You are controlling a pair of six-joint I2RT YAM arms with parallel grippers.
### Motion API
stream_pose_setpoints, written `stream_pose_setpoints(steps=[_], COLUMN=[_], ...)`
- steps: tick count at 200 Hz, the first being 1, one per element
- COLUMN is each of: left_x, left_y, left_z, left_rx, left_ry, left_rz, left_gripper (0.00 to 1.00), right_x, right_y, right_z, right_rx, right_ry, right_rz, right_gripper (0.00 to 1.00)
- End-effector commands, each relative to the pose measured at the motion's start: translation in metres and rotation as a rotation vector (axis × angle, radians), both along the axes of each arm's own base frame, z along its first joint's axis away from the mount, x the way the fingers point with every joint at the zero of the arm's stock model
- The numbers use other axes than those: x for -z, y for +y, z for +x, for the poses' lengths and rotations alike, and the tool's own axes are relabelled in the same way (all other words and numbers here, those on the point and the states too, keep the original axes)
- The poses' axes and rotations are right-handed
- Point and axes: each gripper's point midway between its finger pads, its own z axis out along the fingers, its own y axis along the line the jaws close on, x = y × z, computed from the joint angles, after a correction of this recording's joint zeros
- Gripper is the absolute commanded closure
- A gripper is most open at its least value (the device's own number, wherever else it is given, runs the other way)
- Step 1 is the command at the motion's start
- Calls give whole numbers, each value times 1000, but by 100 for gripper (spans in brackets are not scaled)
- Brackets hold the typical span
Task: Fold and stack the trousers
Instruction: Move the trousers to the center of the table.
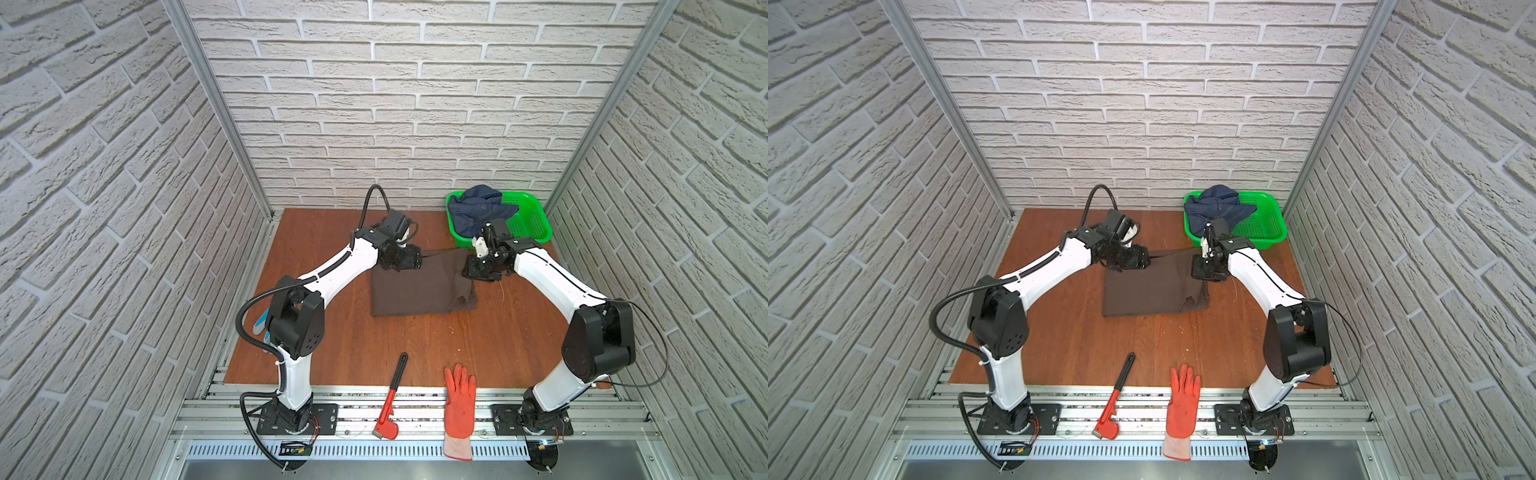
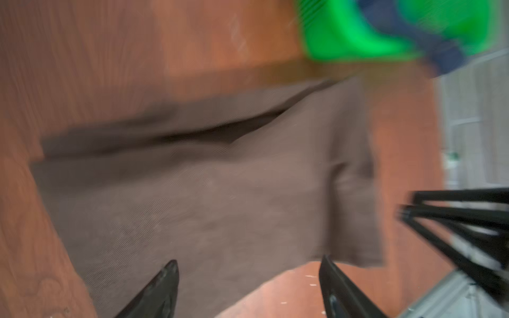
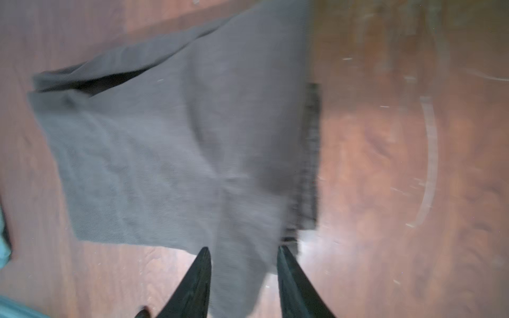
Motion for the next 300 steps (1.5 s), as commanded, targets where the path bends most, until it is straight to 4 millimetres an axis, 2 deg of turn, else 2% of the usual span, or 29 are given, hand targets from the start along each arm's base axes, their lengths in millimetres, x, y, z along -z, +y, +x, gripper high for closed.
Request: stream_pose_setpoints(steps=[1, 22, 37, 58, 93, 140, 161, 183, 190, 195, 218, 233, 252, 271, 274, 289, 300], left_x=[34, 84, 105, 116, 120, 113, 105, 82, 71, 63, 24, -1, -23, -31, -31, -25, -12], left_y=[-2, 37, 68, 101, 126, 151, 175, 209, 219, 226, 249, 254, 245, 220, 215, 182, 160], left_z=[5, -2, -9, -20, -29, -38, -40, -39, -38, -38, -36, -38, -41, -44, -45, -44, -44], left_rx=[-19, -88, -121, -128, -114, -105, -152, -226, -248, -261, -305, -312, -302, -276, -274, -256, -245], left_ry=[38, 154, 205, 252, 299, 317, 309, 271, 248, 232, 161, 116, 79, 56, 55, 50, 64], left_rz=[-33, 48, 107, 176, 219, 272, 298, 316, 320, 322, 325, 334, 323, 327, 322, 311, 326], left_gripper=[21, 22, 22, 21, 21, 20, 20, 20, 20, 20, 19, 19, 19, 20, 19, 19, 17], right_x=[9, 39, 61, 83, 109, 117, 121, 119, 118, 128, 129, 126, 114, 91, 77, 47, 27], right_y=[19, 2, -18, -32, -30, -14, 4, 31, 41, 47, 81, 101, 118, 114, 113, 101, 94], right_z=[7, 10, 6, 0, -6, -23, -33, -37, -36, -38, -37, -35, -28, -18, -14, -8, -5], right_rx=[-44, -16, 17, 16, 16, -16, -41, -66, -70, -75, -102, -125, -143, -135, -134, -131, -125], right_ry=[6, 65, 128, 193, 270, 310, 324, 317, 309, 330, 321, 302, 253, 182, 143, 41, -13], right_rz=[47, -7, -53, -111, -119, -128, -114, -78, -63, -61, -13, 10, 31, 8, 5, -35, -54], right_gripper=[61, 63, 64, 64, 64, 63, 64, 63, 63, 63, 63, 63, 63, 58, 57, 54, 52])
